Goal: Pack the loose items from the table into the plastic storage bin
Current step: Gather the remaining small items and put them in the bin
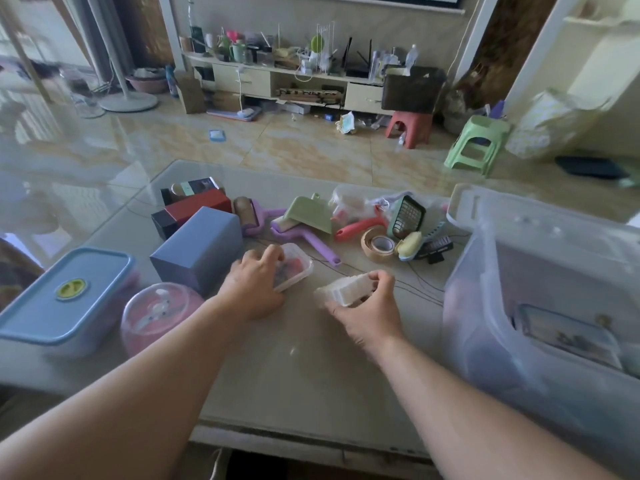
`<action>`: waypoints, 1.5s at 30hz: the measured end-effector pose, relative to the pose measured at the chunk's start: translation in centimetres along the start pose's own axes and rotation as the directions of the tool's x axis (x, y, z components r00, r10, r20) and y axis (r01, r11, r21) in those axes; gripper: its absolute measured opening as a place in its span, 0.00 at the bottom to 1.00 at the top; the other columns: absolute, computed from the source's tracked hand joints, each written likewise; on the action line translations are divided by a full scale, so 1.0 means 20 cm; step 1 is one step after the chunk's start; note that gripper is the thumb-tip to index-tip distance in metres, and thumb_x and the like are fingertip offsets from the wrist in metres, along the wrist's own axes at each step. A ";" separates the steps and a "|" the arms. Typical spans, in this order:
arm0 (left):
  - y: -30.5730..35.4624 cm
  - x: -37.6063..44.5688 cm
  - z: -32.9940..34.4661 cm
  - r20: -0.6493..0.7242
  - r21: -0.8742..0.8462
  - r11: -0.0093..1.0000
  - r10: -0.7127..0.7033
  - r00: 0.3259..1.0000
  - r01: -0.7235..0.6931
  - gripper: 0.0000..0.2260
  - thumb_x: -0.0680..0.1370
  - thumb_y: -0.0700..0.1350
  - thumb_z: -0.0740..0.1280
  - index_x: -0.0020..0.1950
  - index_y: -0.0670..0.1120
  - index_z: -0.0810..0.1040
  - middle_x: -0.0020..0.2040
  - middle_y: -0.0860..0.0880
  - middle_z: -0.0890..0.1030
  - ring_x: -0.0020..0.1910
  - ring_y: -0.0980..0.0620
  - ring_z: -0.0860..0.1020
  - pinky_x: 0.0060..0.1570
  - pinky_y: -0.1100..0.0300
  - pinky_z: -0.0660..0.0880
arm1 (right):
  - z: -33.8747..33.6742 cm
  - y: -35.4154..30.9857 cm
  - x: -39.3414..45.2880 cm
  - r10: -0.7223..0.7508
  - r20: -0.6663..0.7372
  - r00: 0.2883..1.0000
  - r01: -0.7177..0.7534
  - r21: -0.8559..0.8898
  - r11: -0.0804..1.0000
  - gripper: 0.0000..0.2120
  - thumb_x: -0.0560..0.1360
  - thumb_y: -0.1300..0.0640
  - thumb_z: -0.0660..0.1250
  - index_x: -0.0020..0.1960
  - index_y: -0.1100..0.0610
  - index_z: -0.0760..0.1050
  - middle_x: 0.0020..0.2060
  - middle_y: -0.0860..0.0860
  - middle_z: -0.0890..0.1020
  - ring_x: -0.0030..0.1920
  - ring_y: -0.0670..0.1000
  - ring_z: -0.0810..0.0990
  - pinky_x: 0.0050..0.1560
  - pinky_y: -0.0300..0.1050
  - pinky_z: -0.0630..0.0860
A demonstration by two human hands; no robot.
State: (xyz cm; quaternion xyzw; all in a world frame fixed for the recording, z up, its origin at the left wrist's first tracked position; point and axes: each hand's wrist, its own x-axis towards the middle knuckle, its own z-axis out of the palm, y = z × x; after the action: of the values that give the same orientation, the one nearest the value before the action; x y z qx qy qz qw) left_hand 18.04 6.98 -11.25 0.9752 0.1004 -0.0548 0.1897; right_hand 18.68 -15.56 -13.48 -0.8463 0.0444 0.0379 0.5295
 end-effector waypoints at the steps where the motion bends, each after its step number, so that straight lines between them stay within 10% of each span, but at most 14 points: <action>1: 0.00 -0.01 -0.01 0.055 0.007 1.000 0.003 0.998 -0.003 0.38 0.68 0.52 0.71 0.75 0.59 0.59 0.68 0.42 0.70 0.65 0.35 0.72 0.65 0.47 0.73 | -0.03 0.01 -0.03 0.005 0.016 1.000 -0.004 -0.056 0.998 0.44 0.57 0.40 0.84 0.64 0.41 0.62 0.59 0.49 0.79 0.54 0.51 0.81 0.56 0.50 0.80; 4: 0.03 -0.06 -0.04 0.259 0.117 0.990 0.046 0.965 -0.079 0.50 0.68 0.51 0.76 0.83 0.58 0.49 0.75 0.46 0.64 0.72 0.38 0.67 0.69 0.49 0.71 | -0.09 0.03 -0.06 -0.006 0.096 0.995 0.040 -0.355 0.934 0.49 0.63 0.44 0.80 0.78 0.47 0.60 0.68 0.52 0.70 0.67 0.56 0.73 0.68 0.50 0.72; 9: 0.10 -0.14 -0.06 0.321 0.141 0.980 0.088 0.943 -0.140 0.51 0.65 0.57 0.77 0.83 0.56 0.54 0.75 0.49 0.65 0.69 0.43 0.72 0.67 0.50 0.73 | -0.17 -0.08 -0.12 0.155 0.225 0.962 0.086 -0.787 0.610 0.42 0.63 0.28 0.71 0.70 0.48 0.66 0.68 0.51 0.70 0.68 0.60 0.70 0.60 0.57 0.70; 18: 0.34 -0.37 -0.53 0.378 0.328 0.908 0.126 0.917 -0.260 0.45 0.67 0.52 0.80 0.80 0.53 0.64 0.69 0.48 0.76 0.57 0.54 0.75 0.56 0.64 0.69 | -0.56 -0.59 -0.46 -0.183 0.465 0.866 0.480 -0.673 0.563 0.36 0.63 0.39 0.74 0.67 0.49 0.68 0.60 0.50 0.72 0.61 0.56 0.75 0.53 0.51 0.77; 24: 0.98 -0.53 -0.84 0.166 0.157 0.880 0.425 0.890 -0.449 0.45 0.66 0.49 0.83 0.79 0.53 0.66 0.63 0.51 0.73 0.54 0.53 0.75 0.46 0.62 0.70 | -1.39 -0.79 -0.48 -0.337 0.315 0.887 0.459 -0.669 0.585 0.49 0.62 0.37 0.74 0.80 0.46 0.63 0.65 0.50 0.72 0.62 0.52 0.74 0.61 0.45 0.74; 33: 1.85 -0.50 -0.44 0.264 0.226 0.713 0.611 0.746 -0.664 0.49 0.65 0.64 0.80 0.81 0.57 0.60 0.72 0.51 0.71 0.68 0.49 0.69 0.69 0.50 0.69 | -2.28 -0.12 -0.33 0.058 0.197 0.979 0.159 -0.906 0.392 0.51 0.66 0.46 0.81 0.81 0.41 0.58 0.76 0.49 0.67 0.73 0.57 0.68 0.70 0.50 0.70; 45: 2.42 -0.43 0.22 0.532 0.211 0.530 0.642 0.551 -0.821 0.50 0.67 0.67 0.77 0.83 0.57 0.56 0.79 0.51 0.66 0.75 0.47 0.66 0.76 0.47 0.64 | -2.30 0.36 -0.15 0.471 0.410 0.781 0.310 -0.909 0.277 0.21 0.78 0.48 0.75 0.68 0.50 0.75 0.60 0.52 0.82 0.60 0.57 0.80 0.56 0.44 0.73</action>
State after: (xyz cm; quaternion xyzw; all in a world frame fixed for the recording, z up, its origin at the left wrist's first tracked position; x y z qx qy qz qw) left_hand 19.81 -40.17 3.25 0.9053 -0.3836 -0.1822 -0.0136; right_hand 15.75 -59.90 0.53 -0.9196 -0.1165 0.3593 -0.1081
